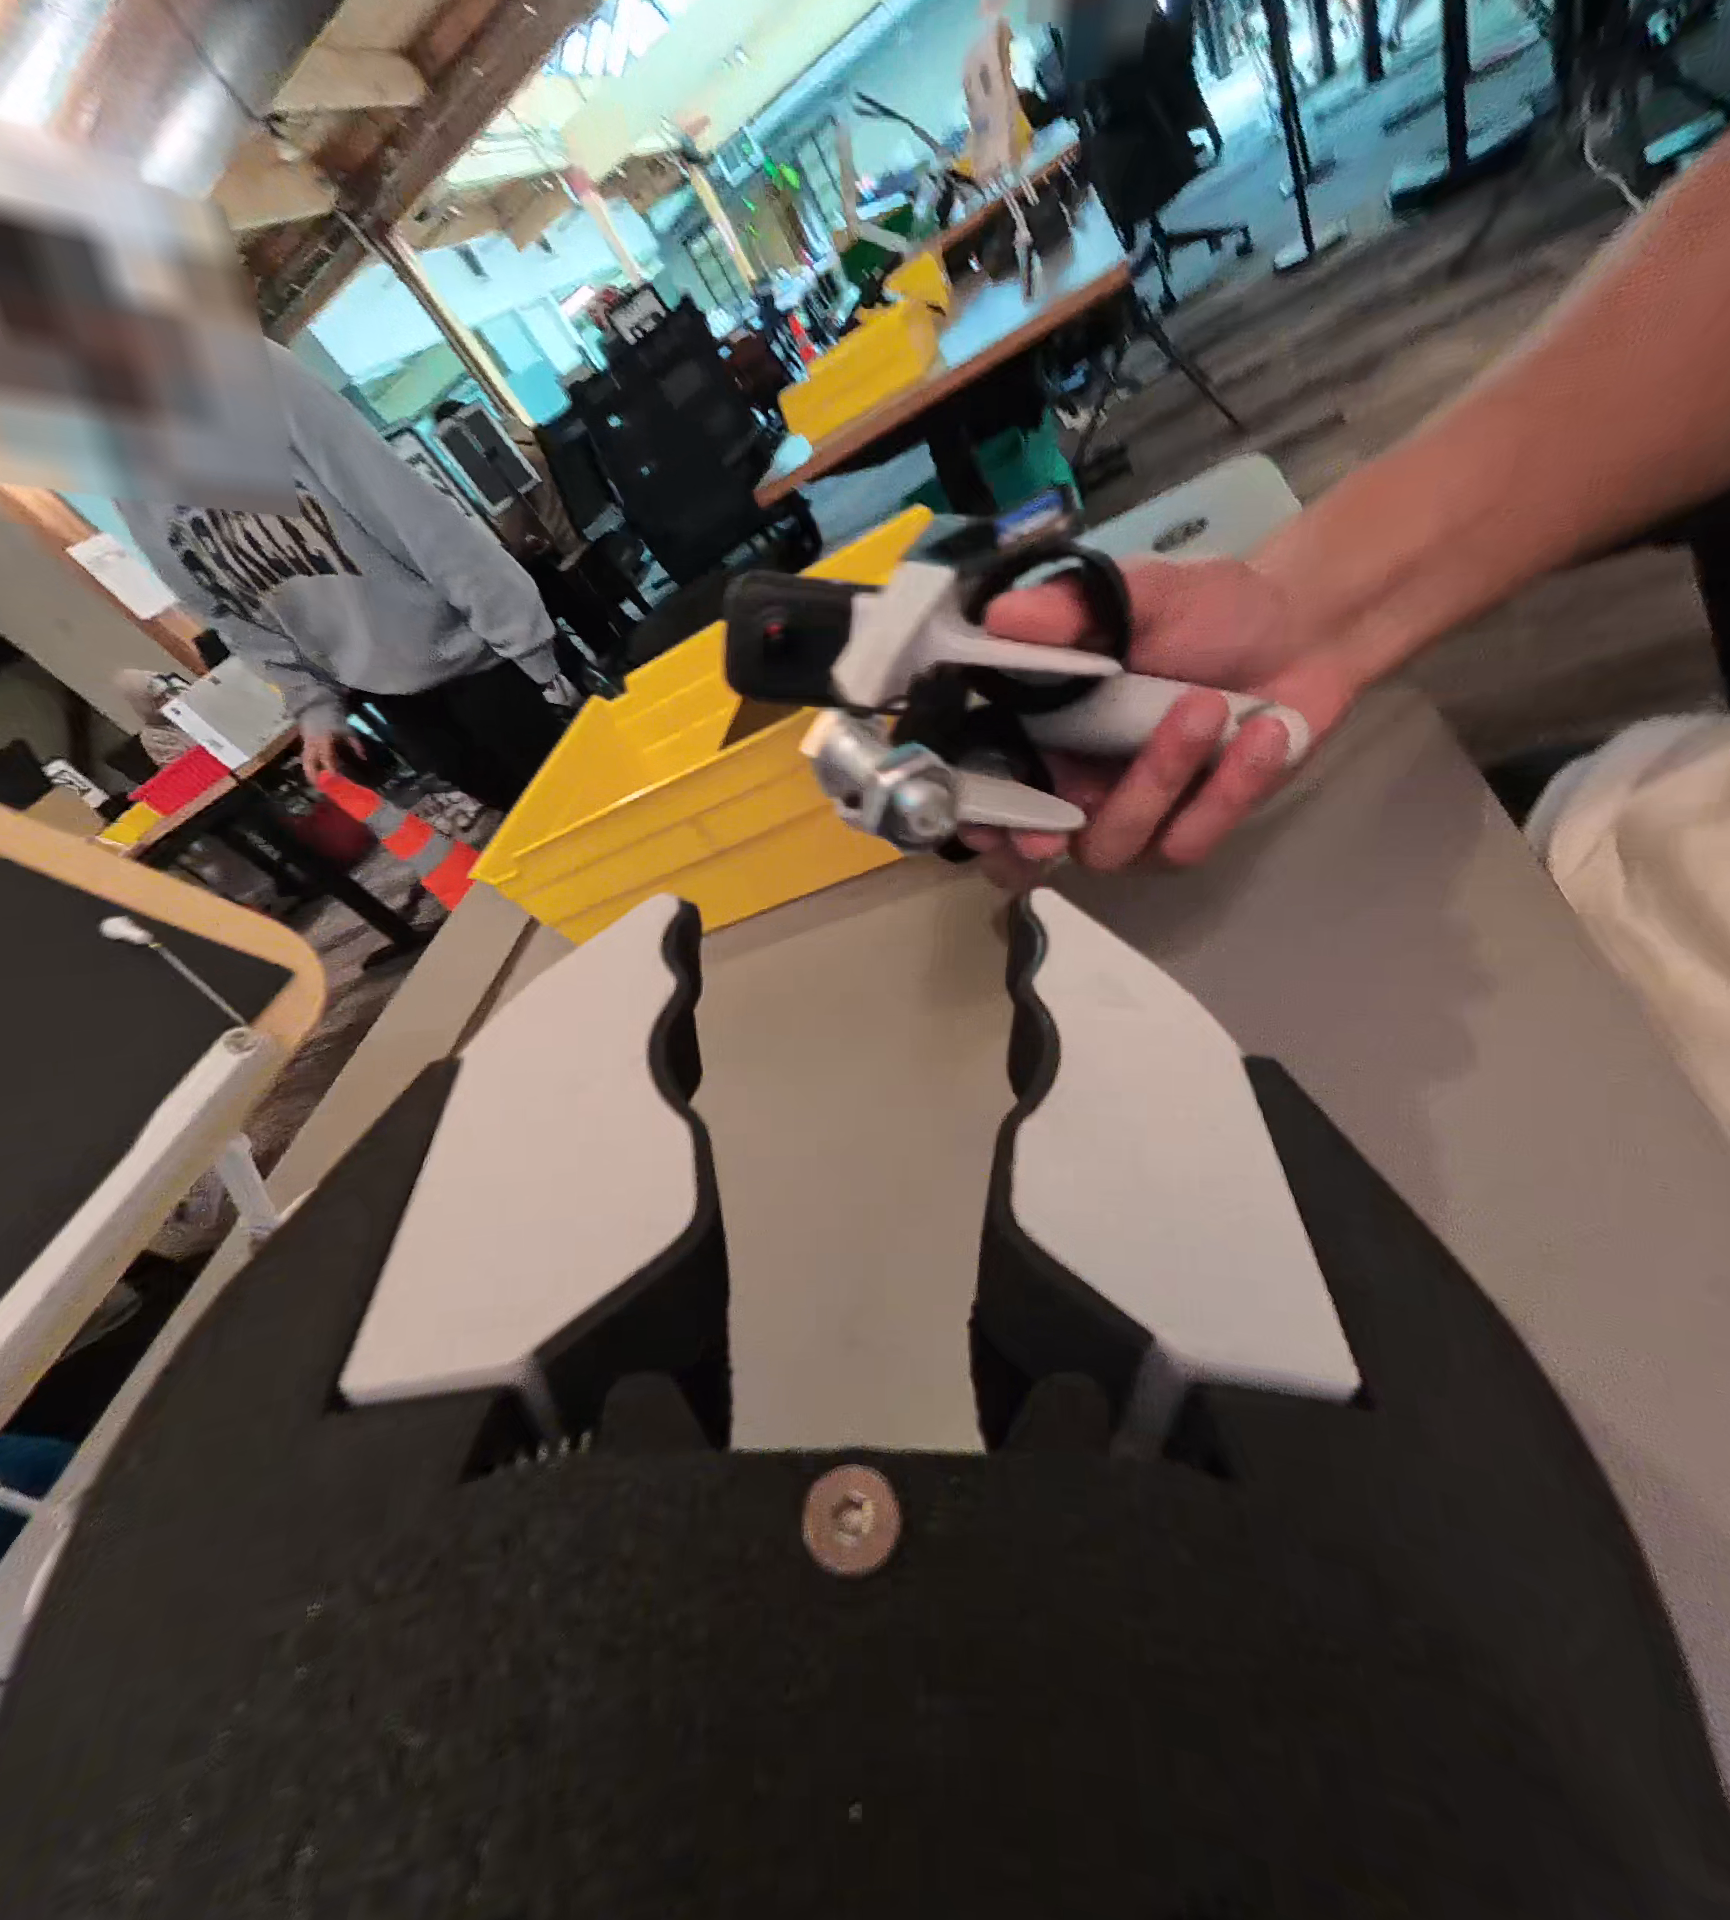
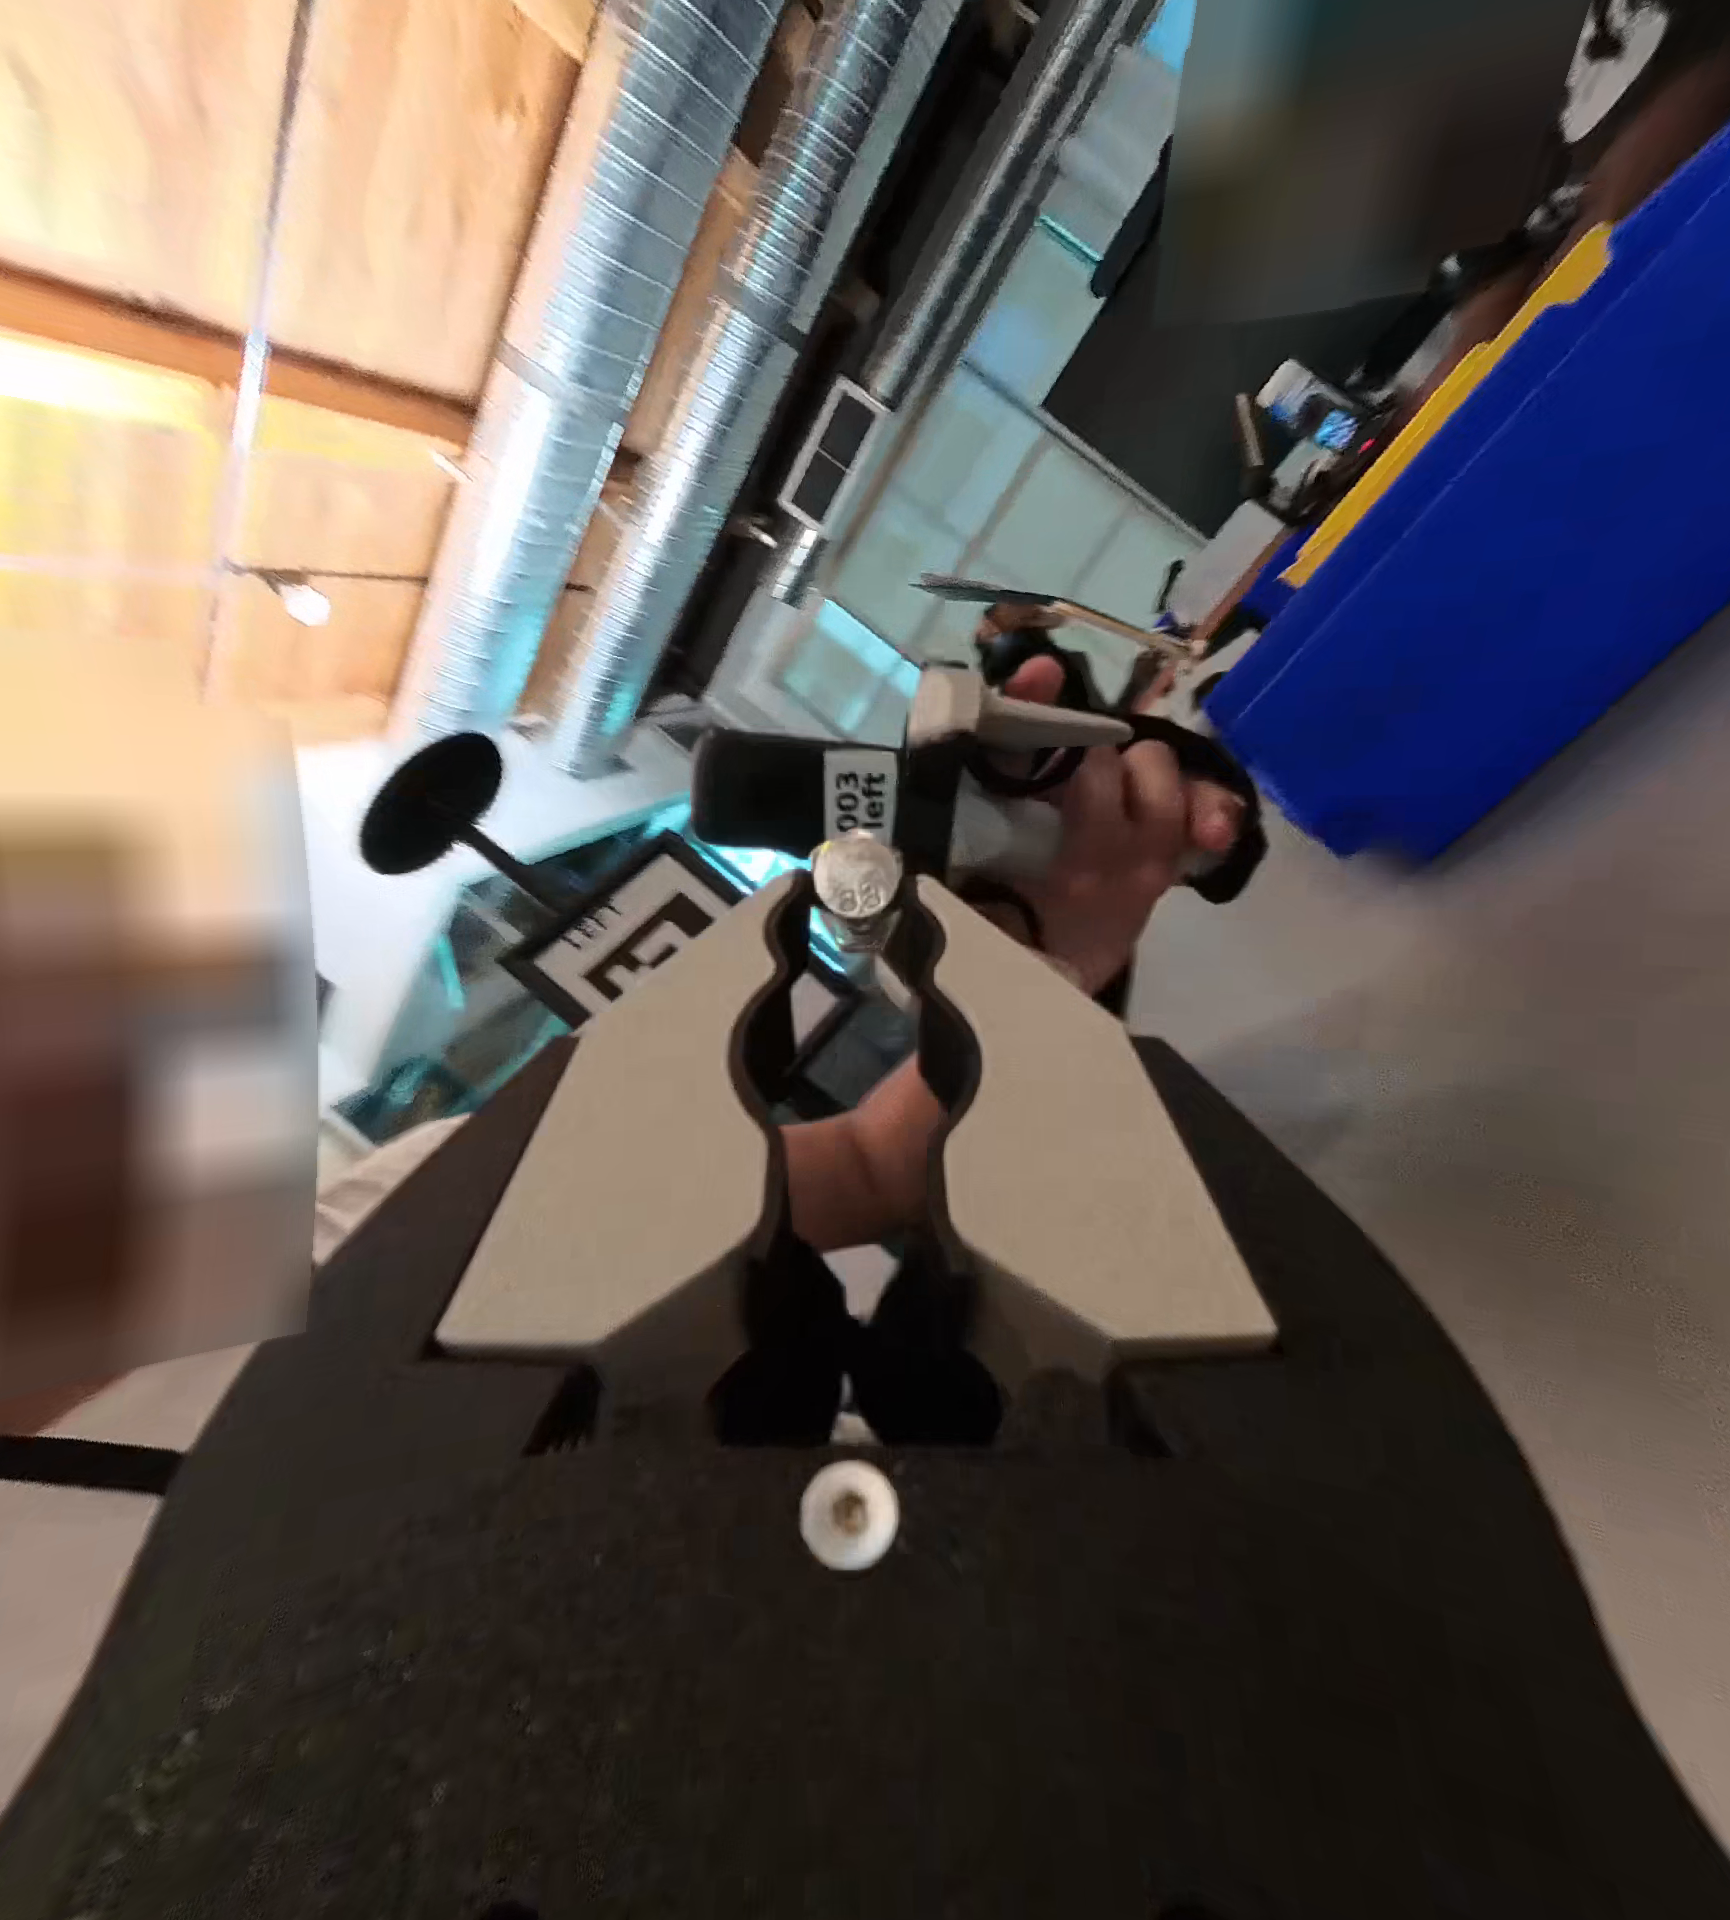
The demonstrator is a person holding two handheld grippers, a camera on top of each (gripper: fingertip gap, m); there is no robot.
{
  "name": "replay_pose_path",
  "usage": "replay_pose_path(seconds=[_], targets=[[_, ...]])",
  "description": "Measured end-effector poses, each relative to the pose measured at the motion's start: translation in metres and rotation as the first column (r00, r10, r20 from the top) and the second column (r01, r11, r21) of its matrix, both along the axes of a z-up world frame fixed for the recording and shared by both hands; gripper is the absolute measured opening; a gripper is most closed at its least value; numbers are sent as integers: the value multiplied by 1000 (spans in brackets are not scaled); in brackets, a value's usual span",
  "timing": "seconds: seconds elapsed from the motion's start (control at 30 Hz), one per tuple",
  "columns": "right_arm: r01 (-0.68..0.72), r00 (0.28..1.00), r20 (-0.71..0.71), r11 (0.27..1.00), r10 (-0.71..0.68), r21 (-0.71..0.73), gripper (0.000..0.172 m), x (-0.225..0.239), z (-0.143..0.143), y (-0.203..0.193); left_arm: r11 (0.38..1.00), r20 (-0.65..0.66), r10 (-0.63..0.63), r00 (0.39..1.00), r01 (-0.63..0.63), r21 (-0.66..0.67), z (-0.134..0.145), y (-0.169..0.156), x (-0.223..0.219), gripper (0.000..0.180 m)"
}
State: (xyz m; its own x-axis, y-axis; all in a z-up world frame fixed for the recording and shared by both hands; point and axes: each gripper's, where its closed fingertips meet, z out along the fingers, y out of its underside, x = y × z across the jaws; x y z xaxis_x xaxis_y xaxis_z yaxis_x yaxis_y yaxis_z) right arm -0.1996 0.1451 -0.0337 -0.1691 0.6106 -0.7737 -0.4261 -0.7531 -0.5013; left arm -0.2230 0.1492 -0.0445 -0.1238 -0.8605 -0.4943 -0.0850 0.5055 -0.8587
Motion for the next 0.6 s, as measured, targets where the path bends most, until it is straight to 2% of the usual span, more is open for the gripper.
replay_pose_path(seconds=[0.07, 0.23, 0.3, 0.4, 0.47, 0.53, 0.6], targets=[[-27, 1000, -13, 999, 27, -33, 16, -1, -3, 1, 999, -37, -22, 999, 22, 24, -5, -8, 2, 54], [3, 1000, -1, 1000, -3, -24, 16, -9, -6, 1, 998, -13, -44, 999, 45, 50, -1, -22, 8, 51], [11, 1000, -27, 1000, -12, -20, 16, -10, -2, 1, 997, -35, 4, 999, -1, 72, -5, -17, 10, 36], [12, 999, -51, 1000, -12, -14, 16, -9, 1, -1, 989, -49, 83, 995, -76, 127, -5, -5, 6, 3], [30, 999, -13, 999, -30, 11, 16, -10, 0, -1, 991, 15, 92, 996, -93, 95, 9, -4, 0, 0], [73, 996, 42, 997, -74, 33, 16, -12, -6, 2, 1000, 86, 9, 996, -11, 21, 26, -17, -5, 0], [54, 996, -65, 999, -54, 3, 16, -5, 4, 2, 999, 83, 27, 996, -29, 29, 30, -13, -7, 3]])
